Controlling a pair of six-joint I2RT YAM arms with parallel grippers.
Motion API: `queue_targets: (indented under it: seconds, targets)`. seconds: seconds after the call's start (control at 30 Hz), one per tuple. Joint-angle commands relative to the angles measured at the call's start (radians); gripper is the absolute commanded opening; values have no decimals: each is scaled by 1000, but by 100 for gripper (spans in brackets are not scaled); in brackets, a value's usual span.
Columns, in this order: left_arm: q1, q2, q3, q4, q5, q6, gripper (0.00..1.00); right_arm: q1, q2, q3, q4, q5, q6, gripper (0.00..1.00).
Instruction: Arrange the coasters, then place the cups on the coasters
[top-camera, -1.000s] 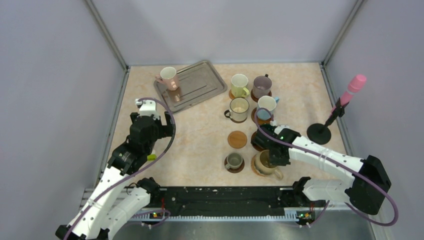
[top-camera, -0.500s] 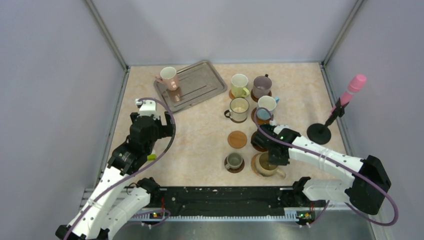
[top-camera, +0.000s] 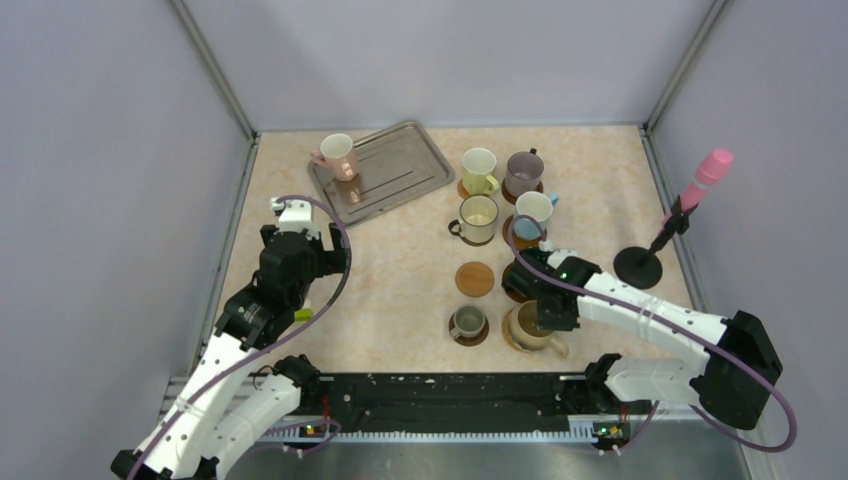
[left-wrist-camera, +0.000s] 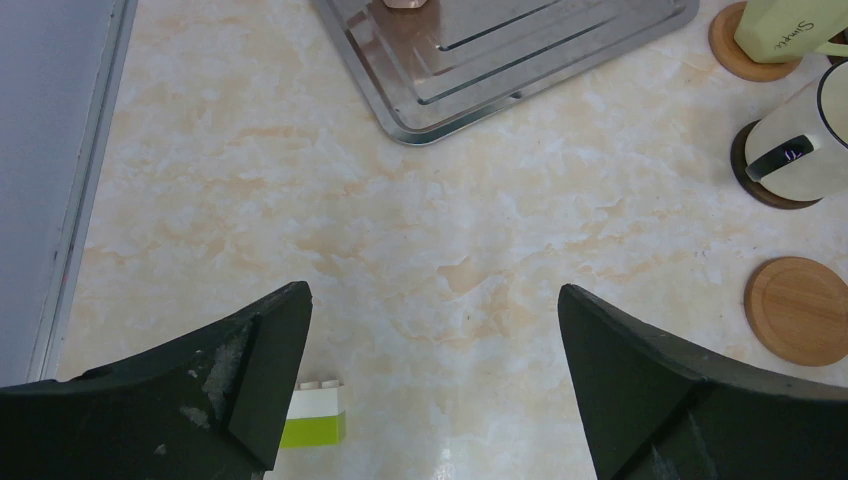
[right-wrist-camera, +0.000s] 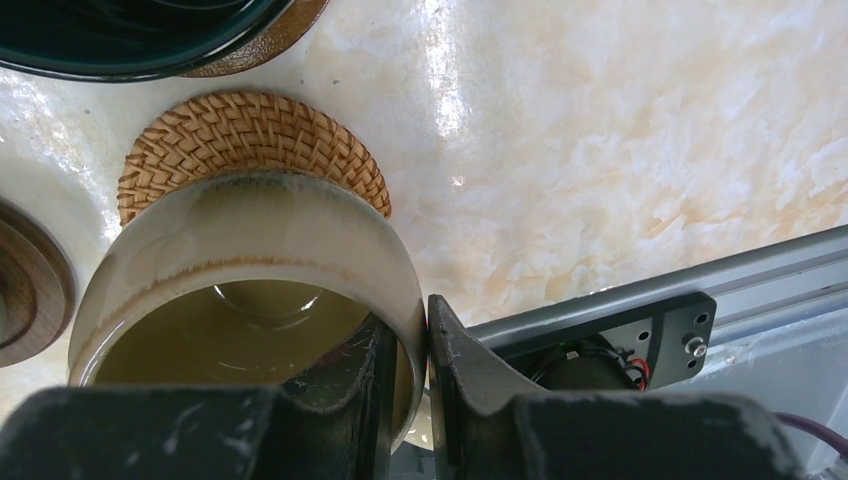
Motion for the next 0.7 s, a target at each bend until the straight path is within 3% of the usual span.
queue_targets:
  seconds: [0.0,0.67]
  targets:
    - [0,-14,1,50,-5,10,99,9,-17,50,25,41,-8,16]
    - [1,-22,1,50,1,10,99,9,-31,47,21,10,20,18]
